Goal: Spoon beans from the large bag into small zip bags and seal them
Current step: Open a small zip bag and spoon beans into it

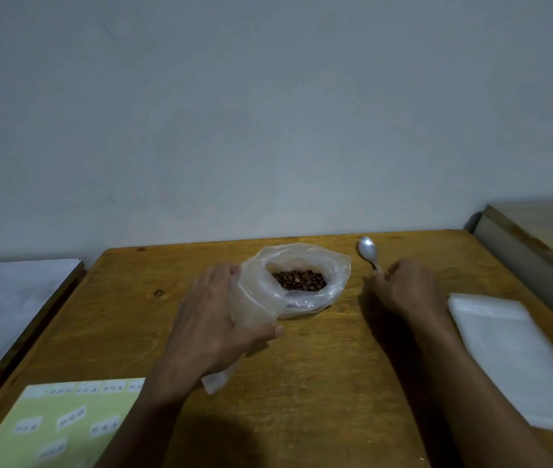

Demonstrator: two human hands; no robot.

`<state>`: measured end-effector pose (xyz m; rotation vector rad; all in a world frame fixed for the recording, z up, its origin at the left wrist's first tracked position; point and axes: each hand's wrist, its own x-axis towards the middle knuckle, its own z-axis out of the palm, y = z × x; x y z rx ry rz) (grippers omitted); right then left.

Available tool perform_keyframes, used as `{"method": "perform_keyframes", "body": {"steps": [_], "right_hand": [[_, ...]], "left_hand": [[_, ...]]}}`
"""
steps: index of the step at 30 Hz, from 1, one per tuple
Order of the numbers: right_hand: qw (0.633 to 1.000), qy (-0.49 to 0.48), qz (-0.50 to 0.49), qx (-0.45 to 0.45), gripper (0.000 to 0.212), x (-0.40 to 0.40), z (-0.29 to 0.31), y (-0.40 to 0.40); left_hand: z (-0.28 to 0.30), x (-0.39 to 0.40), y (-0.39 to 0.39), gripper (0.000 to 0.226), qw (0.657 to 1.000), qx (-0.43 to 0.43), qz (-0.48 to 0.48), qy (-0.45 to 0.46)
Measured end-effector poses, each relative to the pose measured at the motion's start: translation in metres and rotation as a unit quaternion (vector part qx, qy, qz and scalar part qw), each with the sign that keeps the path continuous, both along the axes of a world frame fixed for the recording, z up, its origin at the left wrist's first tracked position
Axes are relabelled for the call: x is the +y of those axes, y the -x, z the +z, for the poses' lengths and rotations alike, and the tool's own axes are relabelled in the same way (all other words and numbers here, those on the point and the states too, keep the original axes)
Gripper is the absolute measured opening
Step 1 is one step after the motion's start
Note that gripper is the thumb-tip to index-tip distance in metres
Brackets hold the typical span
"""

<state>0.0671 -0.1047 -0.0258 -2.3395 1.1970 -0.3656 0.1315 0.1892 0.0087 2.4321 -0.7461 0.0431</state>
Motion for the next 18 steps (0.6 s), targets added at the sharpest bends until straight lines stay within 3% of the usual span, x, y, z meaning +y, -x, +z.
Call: {"method": "perform_keyframes", "body": {"steps": [6,8,10,14,16,18], "right_hand": [[0.998,0.026,-0.043,0.038,0.033,0.0,-0.015,-0.005],[0.999,0.008,-0.042,0.014,0.027,0.0,-0.013,-0.005],[0.992,-0.066,-0.043,-0.103,0.018,0.002,-0.004,0.001],[0.905,-0.206,-0.071,-0.366,0.009,0.014,0.032,0.017],[0.87,-0.212,-0.05,-0.442,0.012,0.02,0.054,0.026],[0.869,-0.19,0.006,-0.456,0.013,0.028,0.073,0.035]], "left_hand": [[-0.004,-0.001,-0.002,0.108,1.0,0.007,-0.006,-0.007],[-0.004,0.001,-0.001,0.112,1.0,0.017,-0.01,0.003],[-0.004,0.004,-0.002,0.119,0.999,0.032,-0.018,0.008],[-0.006,0.011,-0.004,0.131,0.998,0.055,-0.019,0.025],[-0.007,0.012,-0.004,0.128,0.997,0.061,-0.025,0.032],[-0.007,0.012,-0.004,0.124,0.997,0.066,-0.034,0.031]]}}
